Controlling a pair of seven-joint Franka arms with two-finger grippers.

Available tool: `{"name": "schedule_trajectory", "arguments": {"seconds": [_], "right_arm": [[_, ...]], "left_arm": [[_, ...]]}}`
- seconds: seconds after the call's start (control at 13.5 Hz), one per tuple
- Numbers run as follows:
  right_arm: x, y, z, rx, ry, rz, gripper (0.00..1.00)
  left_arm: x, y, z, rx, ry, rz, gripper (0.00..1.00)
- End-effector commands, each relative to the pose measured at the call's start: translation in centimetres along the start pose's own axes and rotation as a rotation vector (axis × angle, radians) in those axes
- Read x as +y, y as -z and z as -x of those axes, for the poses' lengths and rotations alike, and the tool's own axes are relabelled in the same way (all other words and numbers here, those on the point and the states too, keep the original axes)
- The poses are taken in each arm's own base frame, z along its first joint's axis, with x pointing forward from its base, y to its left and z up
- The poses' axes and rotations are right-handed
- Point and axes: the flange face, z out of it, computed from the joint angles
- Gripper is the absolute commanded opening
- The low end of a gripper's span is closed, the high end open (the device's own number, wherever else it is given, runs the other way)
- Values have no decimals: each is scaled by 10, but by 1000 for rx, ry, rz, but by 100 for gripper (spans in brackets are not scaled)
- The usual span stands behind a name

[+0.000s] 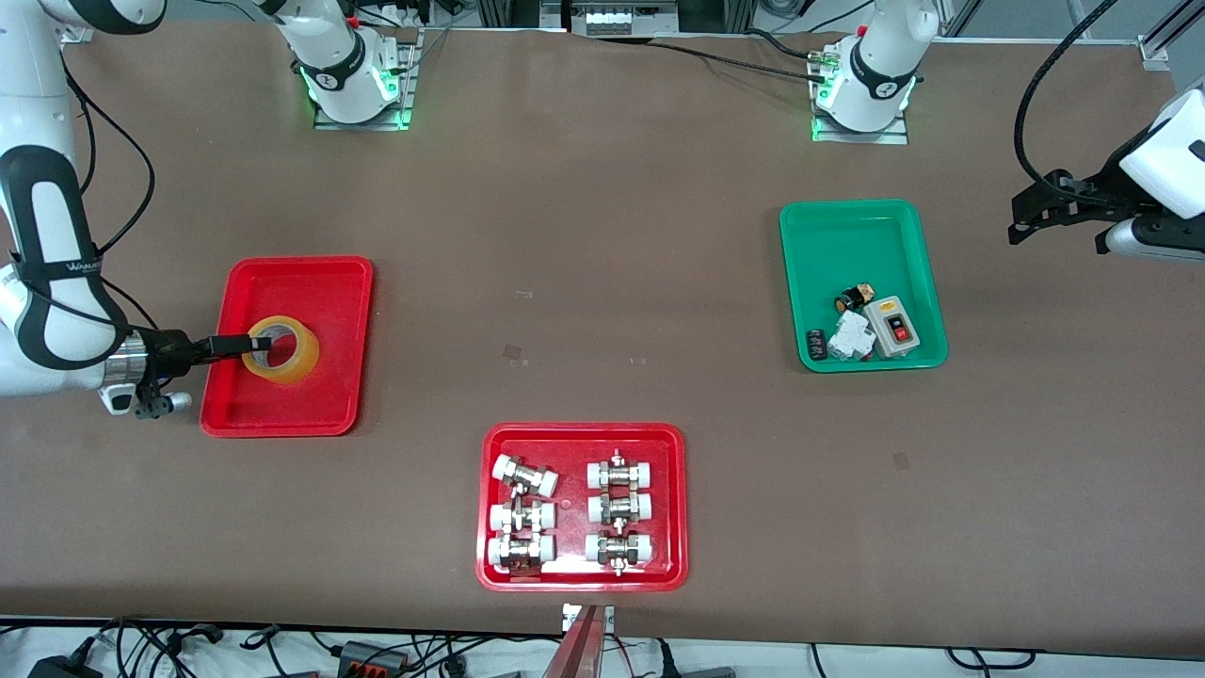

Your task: Left arm passes tape to right arm into tray

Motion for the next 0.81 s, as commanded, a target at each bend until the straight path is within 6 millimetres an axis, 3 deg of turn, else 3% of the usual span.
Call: {"name": "schedule_trajectory", "arguments": {"seconds": [0.0, 0.22, 0.37, 0.52, 0.74], "right_arm": [[-87, 63, 5, 33, -65, 181, 100], [-171, 126, 11, 92, -95, 388, 100], [-220, 164, 32, 155, -110, 481, 100], [-246, 193, 52, 210, -74, 502, 100], [-266, 226, 73, 271, -73, 515, 100]], "left_arm": [[0, 2, 1, 0, -15, -24, 100], [0, 2, 1, -2, -15, -24, 100], [0, 2, 2, -8, -15, -23, 100], [0, 2, 2, -8, -15, -23, 100], [-2, 2, 2, -10, -12, -23, 100]]}}
